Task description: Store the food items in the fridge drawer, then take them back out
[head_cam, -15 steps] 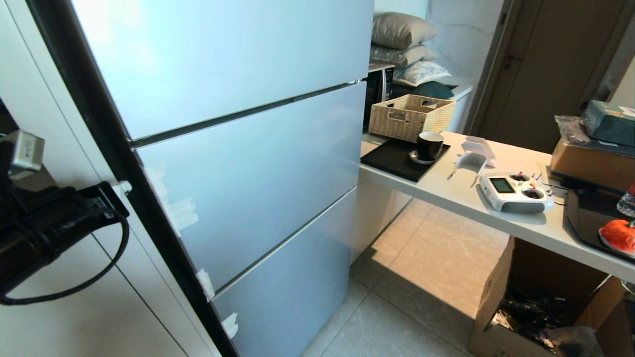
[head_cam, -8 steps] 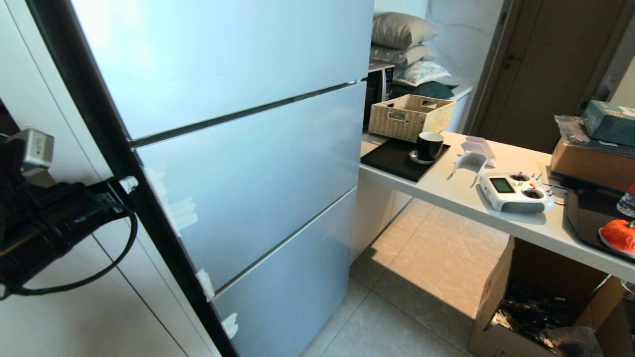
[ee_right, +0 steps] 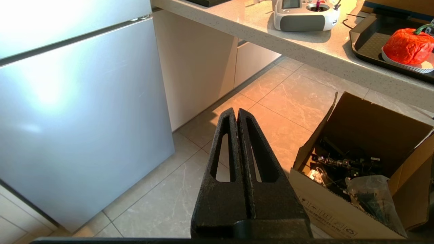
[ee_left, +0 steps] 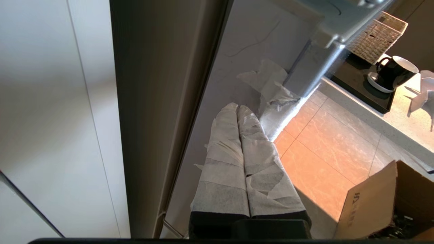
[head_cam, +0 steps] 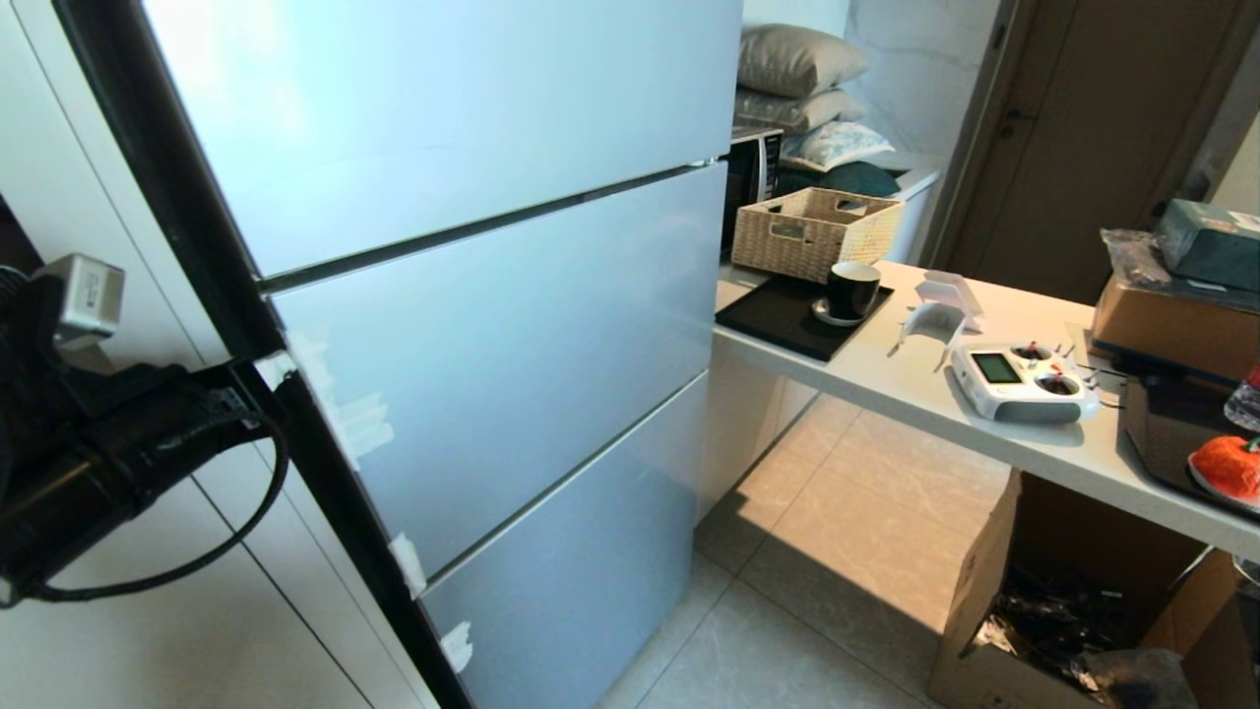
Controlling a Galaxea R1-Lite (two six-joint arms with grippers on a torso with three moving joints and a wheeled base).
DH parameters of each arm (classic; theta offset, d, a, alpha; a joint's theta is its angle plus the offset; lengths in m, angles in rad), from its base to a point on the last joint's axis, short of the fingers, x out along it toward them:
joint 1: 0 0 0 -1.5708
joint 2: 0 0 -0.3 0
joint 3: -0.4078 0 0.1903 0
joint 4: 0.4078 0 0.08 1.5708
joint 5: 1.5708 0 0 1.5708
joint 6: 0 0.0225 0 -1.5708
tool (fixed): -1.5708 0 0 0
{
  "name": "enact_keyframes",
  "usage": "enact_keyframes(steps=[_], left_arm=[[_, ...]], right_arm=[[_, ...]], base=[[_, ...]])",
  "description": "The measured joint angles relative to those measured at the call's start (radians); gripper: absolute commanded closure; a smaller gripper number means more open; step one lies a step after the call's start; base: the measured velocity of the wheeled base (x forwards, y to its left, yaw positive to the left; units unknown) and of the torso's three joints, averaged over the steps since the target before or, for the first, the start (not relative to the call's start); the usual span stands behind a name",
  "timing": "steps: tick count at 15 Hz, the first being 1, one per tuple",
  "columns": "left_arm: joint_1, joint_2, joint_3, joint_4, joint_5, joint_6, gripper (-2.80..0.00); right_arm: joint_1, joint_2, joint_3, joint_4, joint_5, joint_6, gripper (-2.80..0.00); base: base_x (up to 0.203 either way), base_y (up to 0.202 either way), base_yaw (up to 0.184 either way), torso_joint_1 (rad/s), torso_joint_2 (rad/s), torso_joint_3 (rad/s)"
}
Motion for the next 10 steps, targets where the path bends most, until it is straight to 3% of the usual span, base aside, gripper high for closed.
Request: enact_keyframes(steps=[10], left_arm=[[-0.03, 0.002, 0.01, -0.001, -0.023, 0.005, 0.0]], right_arm=[[0.0, 0.0, 0.0, 0.0, 0.0, 0.0, 0.0]], base=[[0.0, 0.0, 0.0, 0.0, 0.0, 0.0]])
